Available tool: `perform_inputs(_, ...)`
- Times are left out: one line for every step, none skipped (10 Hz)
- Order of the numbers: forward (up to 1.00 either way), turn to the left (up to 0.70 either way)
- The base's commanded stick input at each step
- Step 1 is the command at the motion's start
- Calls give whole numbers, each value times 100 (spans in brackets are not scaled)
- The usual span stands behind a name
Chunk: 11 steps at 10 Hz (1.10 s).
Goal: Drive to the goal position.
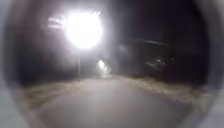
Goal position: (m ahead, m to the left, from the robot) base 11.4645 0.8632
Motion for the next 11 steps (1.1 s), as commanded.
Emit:
perform_inputs(100, 9)
perform_inputs(100, 10)
perform_inputs(100, 9)
perform_inputs(100, 8)
perform_inputs(100, 10)
perform_inputs(100, 15)
perform_inputs(100, 13)
perform_inputs(100, 12)
perform_inputs(100, 6)
perform_inputs(100, 5)
perform_inputs(100, 5)
